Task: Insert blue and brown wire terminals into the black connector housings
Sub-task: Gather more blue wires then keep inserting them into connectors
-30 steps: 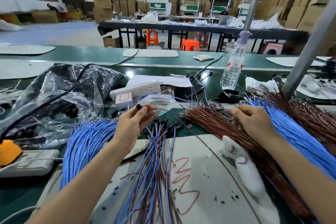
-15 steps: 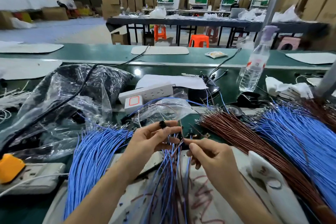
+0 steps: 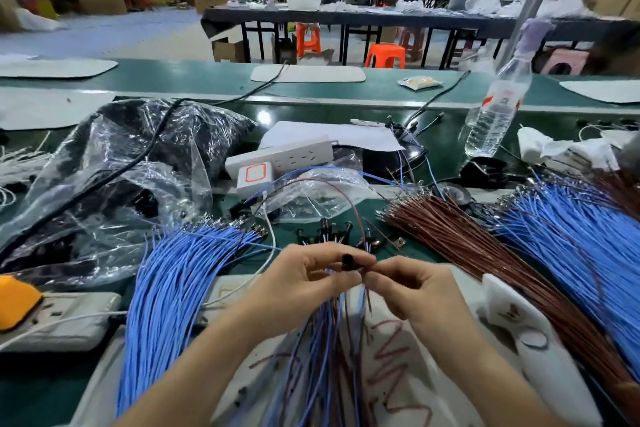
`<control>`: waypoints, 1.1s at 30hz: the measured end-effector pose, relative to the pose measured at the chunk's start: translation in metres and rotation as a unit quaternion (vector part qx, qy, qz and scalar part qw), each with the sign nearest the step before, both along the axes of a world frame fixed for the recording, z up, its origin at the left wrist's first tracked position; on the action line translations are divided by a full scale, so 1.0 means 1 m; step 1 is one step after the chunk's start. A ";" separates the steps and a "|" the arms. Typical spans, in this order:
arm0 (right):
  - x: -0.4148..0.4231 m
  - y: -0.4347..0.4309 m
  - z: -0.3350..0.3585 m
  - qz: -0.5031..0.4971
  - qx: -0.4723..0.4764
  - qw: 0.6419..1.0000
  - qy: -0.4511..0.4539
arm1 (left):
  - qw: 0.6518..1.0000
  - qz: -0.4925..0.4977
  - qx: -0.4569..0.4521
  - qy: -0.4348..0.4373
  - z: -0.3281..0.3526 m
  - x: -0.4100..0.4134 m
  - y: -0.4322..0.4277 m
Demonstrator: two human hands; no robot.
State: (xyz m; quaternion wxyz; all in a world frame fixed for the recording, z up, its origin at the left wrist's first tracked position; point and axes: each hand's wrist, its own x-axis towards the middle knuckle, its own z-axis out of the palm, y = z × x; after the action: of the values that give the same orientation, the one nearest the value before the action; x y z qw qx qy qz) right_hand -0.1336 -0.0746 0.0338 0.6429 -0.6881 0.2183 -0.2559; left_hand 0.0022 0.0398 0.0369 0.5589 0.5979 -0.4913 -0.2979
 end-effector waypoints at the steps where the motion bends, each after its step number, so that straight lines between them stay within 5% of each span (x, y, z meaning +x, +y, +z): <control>1: 0.000 -0.001 -0.001 -0.003 0.006 1.000 -0.001 | 1.000 -0.004 -0.003 -0.015 0.001 -0.002 -0.001; 8: -0.007 0.000 0.010 -0.107 -0.004 0.983 -0.146 | 0.997 0.037 -0.041 -0.062 0.001 -0.010 -0.001; 13: -0.011 0.012 0.017 -0.089 -0.044 0.971 -0.216 | 0.991 0.058 -0.027 -0.115 0.002 -0.009 0.002; 19: -0.010 0.018 0.015 -0.078 -0.135 0.962 -0.226 | 0.979 0.069 -0.022 -0.191 0.003 -0.008 0.001; 33: -0.008 0.019 0.007 -0.070 -0.180 0.957 -0.214 | 0.976 0.077 -0.039 -0.201 0.001 -0.007 0.000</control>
State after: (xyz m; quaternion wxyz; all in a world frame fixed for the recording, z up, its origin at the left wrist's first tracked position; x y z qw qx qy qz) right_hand -0.1417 -0.0554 0.0407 0.5203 -0.7046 0.0738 -0.4769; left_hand -0.0045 0.0402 0.0382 0.4929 0.6595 -0.5570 -0.1087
